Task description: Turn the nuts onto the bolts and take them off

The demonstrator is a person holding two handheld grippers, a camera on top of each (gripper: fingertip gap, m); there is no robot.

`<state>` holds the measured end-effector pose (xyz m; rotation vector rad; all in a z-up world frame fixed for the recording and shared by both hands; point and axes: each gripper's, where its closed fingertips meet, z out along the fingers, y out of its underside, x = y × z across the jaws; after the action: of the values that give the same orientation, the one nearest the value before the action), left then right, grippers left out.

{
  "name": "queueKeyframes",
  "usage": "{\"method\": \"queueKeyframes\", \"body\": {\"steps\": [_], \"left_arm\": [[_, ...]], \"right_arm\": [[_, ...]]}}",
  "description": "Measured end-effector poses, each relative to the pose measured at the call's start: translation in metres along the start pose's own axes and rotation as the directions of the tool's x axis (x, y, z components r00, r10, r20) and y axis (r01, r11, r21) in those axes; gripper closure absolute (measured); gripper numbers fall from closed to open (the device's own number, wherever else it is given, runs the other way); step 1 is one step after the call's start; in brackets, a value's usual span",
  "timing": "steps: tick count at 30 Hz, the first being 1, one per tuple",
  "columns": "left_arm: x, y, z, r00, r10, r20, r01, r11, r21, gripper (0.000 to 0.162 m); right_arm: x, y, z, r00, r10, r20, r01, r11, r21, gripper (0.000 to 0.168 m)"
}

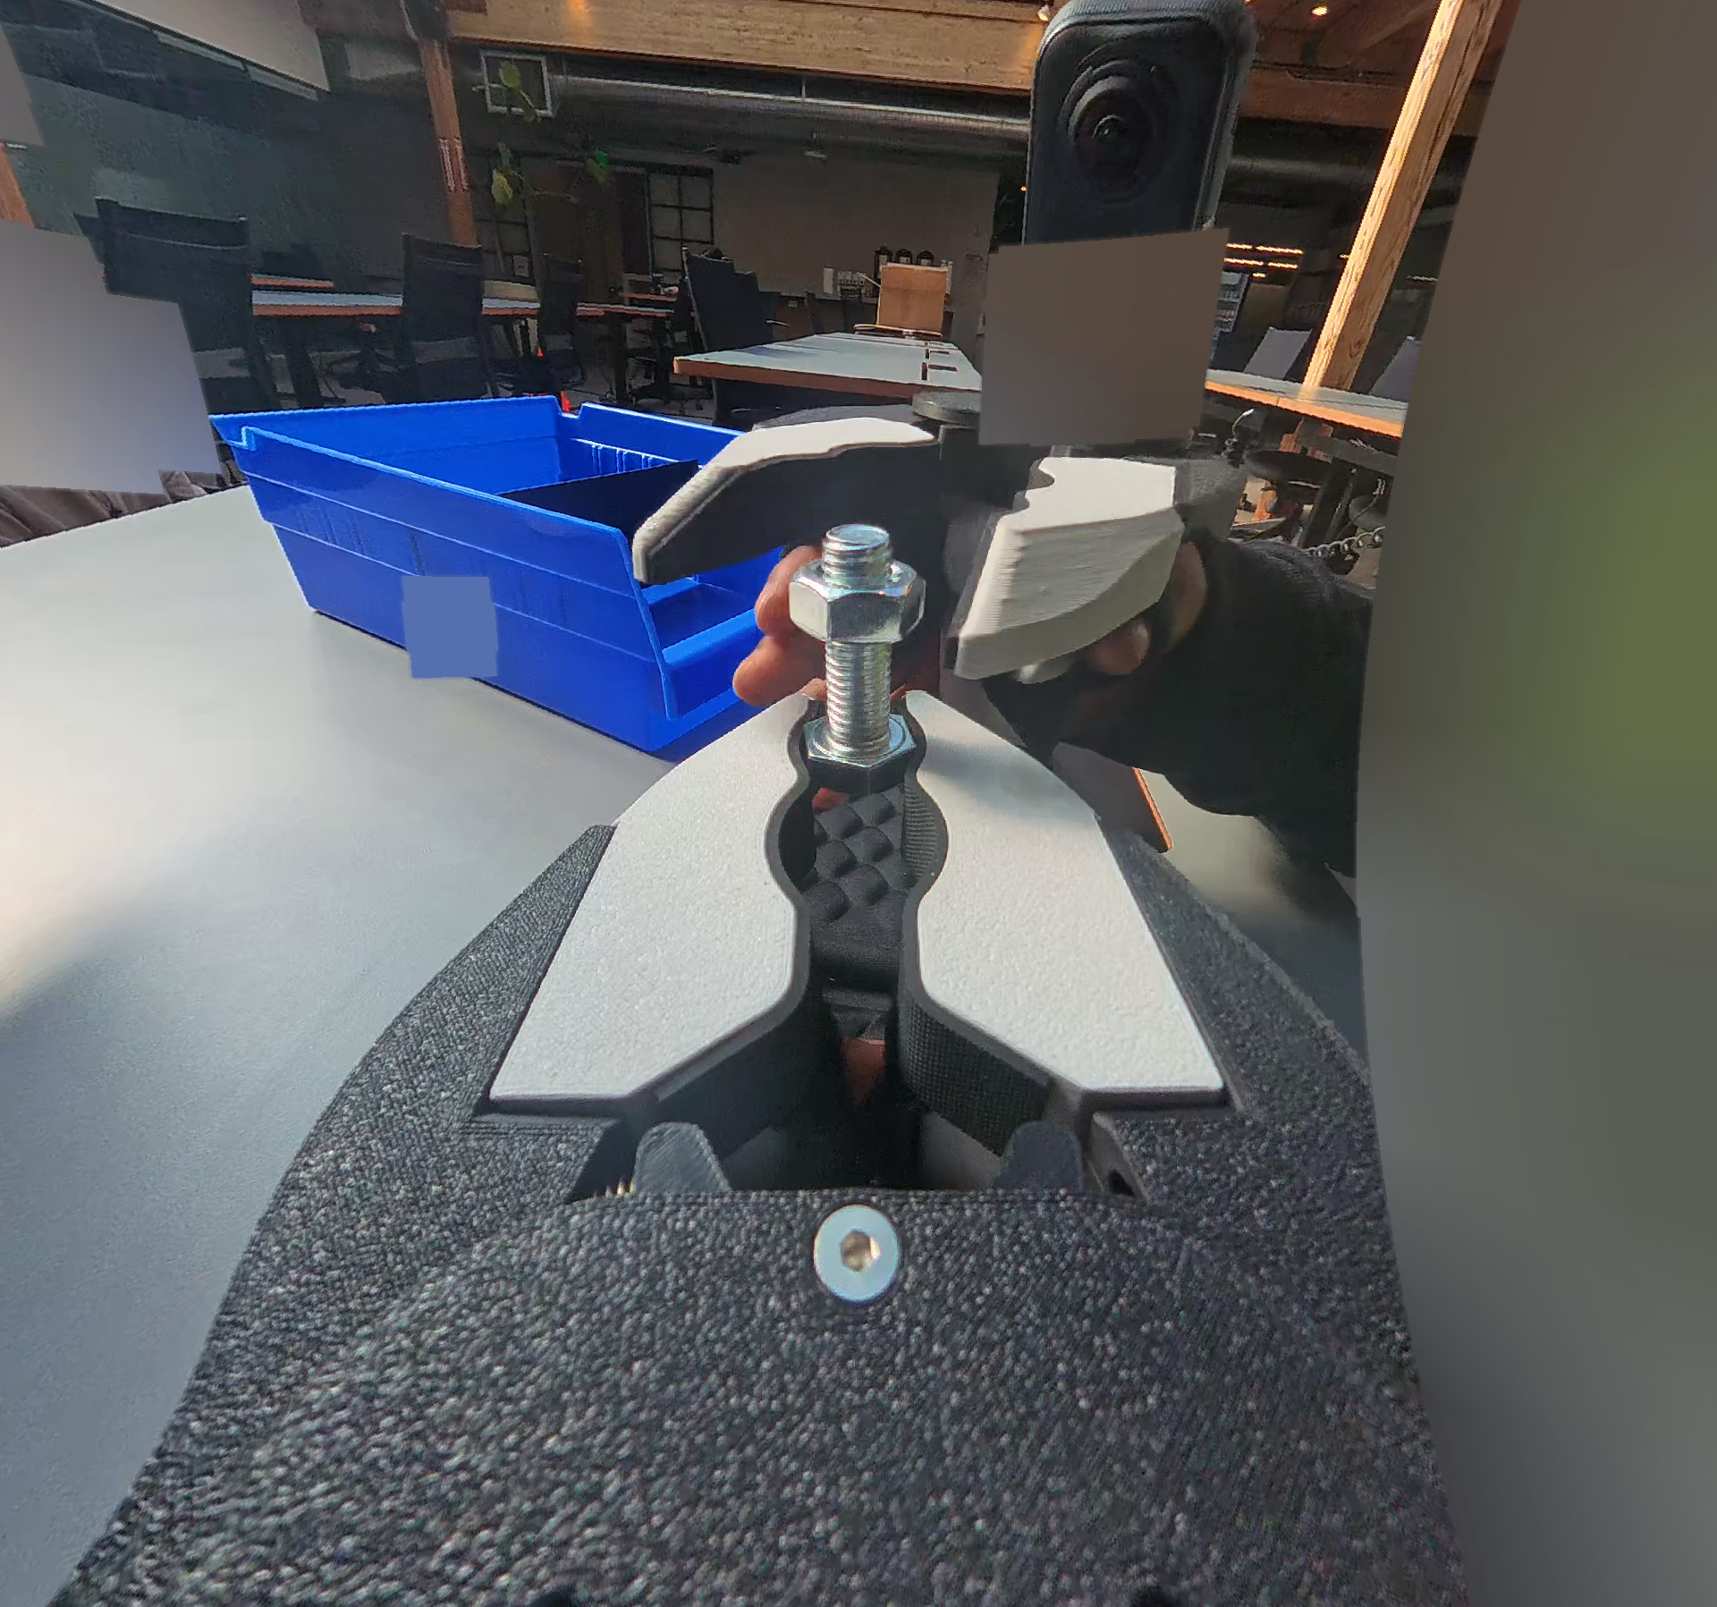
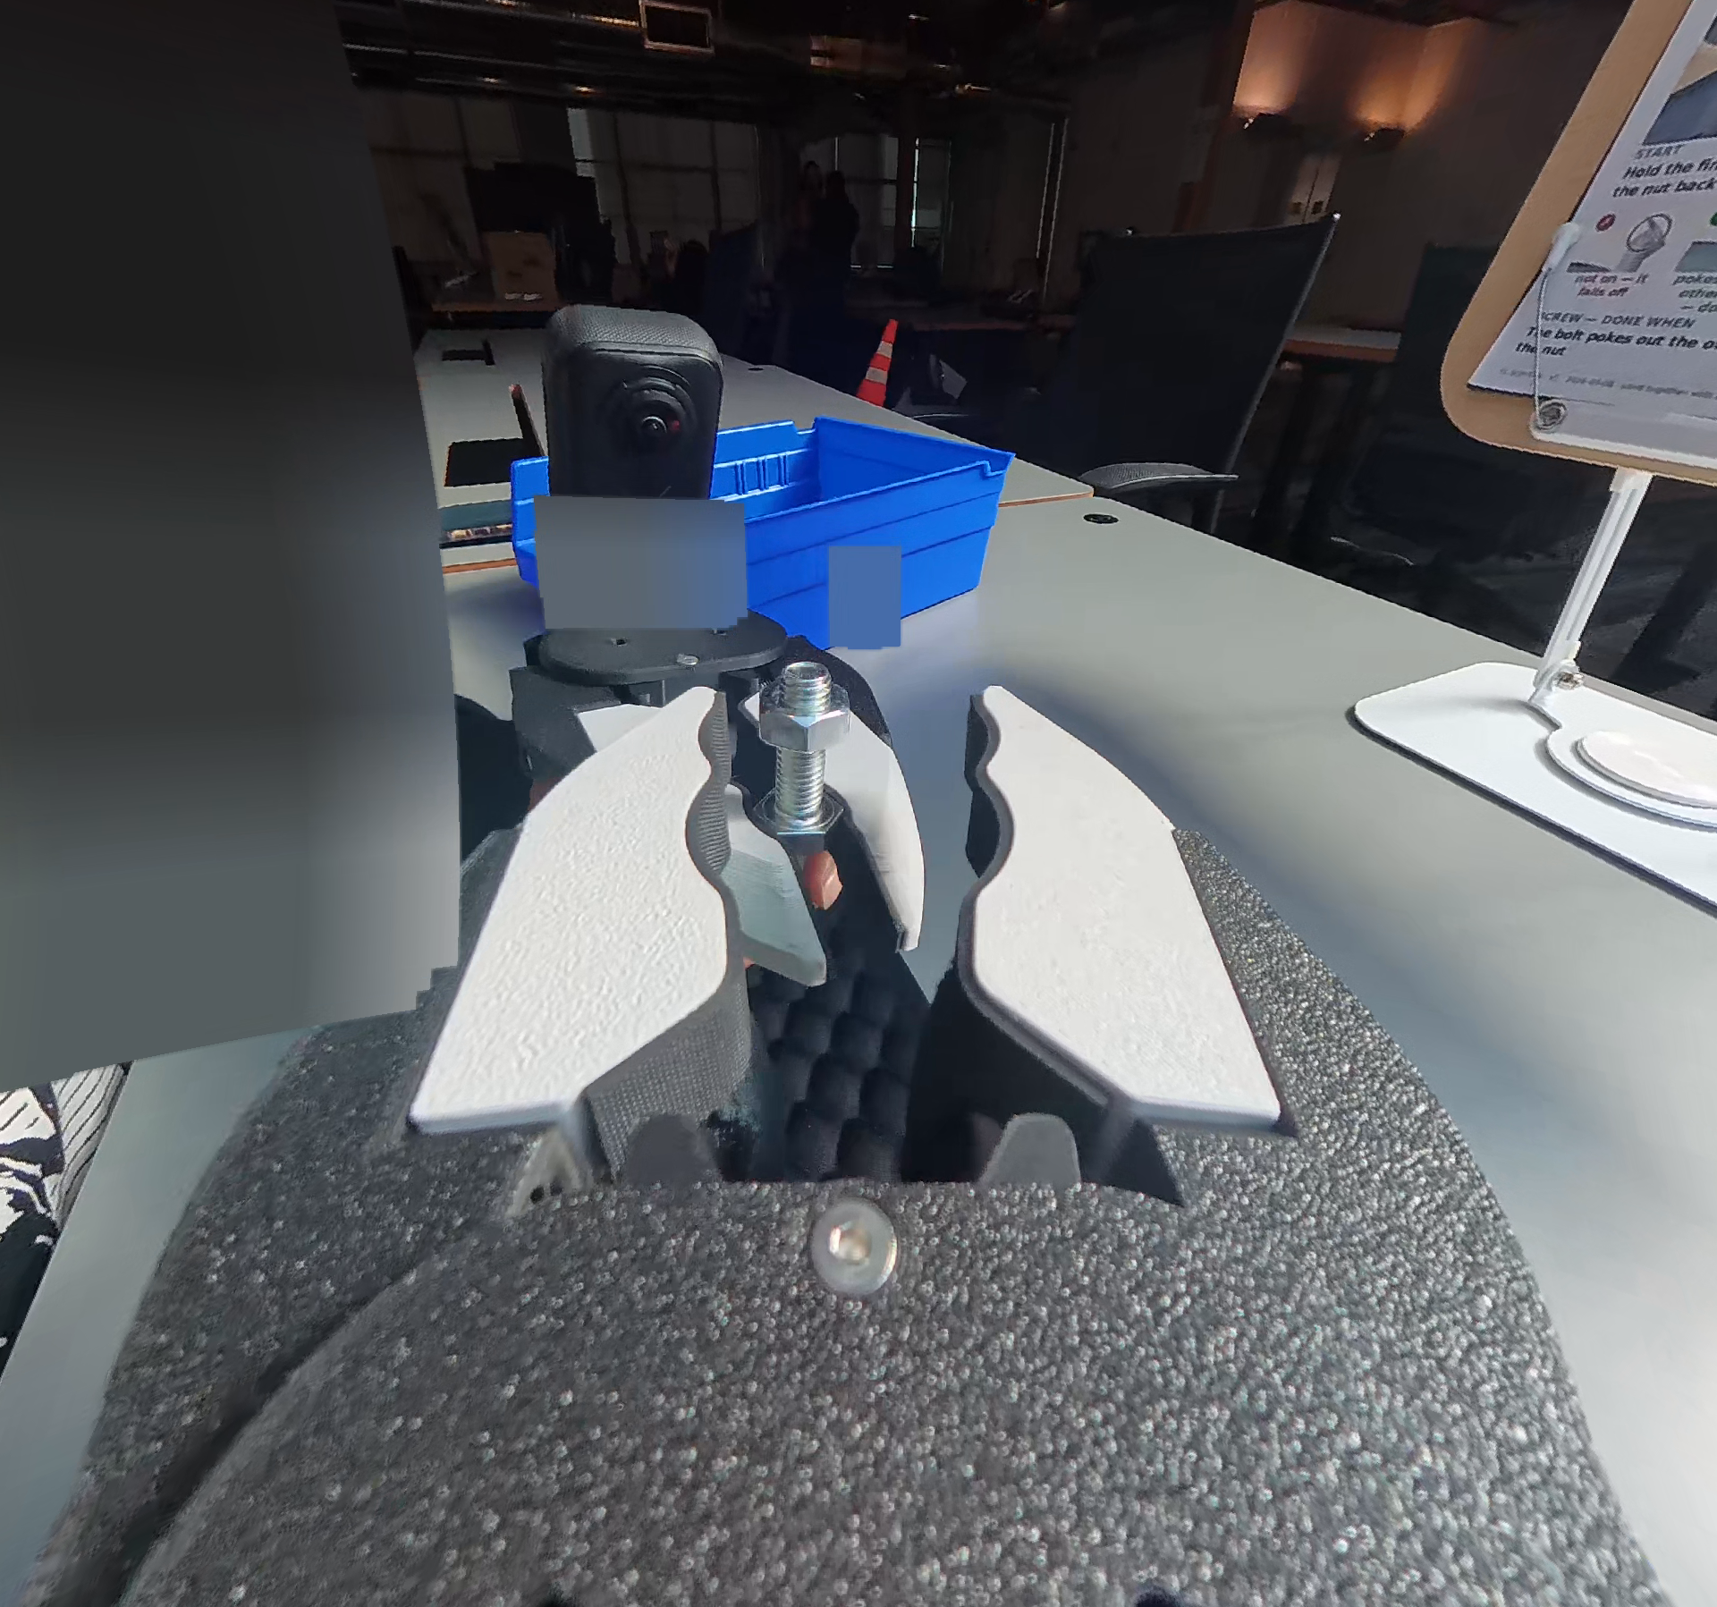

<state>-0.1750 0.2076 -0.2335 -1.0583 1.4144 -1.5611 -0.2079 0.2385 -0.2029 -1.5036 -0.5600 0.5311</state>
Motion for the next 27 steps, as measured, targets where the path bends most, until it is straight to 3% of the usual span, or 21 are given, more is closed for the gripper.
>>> {"method": "queueKeyframes", "body": {"steps": [7, 15, 19, 22, 27], "left_arm": [[0.0, 0.0, 0.0, 1.0, -0.003, 0.001, 0.003, 1.0, 0.002, 0.148], [0.0, 0.0, 0.0, 1.0, -0.003, 0.0, 0.003, 1.0, 0.002, 0.148], [-0.001, 0.0, 0.0, 1.0, -0.006, 0.003, 0.006, 1.0, 0.003, 0.148], [-0.001, -0.001, 0.0, 1.0, -0.006, 0.0, 0.006, 1.0, 0.007, 0.148], [0.0, 0.0, 0.001, 1.0, -0.003, -0.001, 0.003, 1.0, 0.002, 0.149]], "right_arm": [[0.001, 0.002, 0.019, 1.0, 0.017, 0.005, -0.017, 1.0, -0.002, 0.117], [0.003, 0.001, 0.001, 1.0, 0.011, -0.013, -0.011, 1.0, 0.0, 0.125], [0.0, -0.001, -0.011, 1.0, -0.003, 0.004, 0.003, 1.0, -0.004, 0.139], [0.001, -0.002, -0.017, 1.0, -0.02, -0.004, 0.02, 1.0, -0.01, 0.161], [0.006, -0.003, -0.021, 1.0, -0.021, -0.017, 0.021, 1.0, -0.015, 0.163]]}}
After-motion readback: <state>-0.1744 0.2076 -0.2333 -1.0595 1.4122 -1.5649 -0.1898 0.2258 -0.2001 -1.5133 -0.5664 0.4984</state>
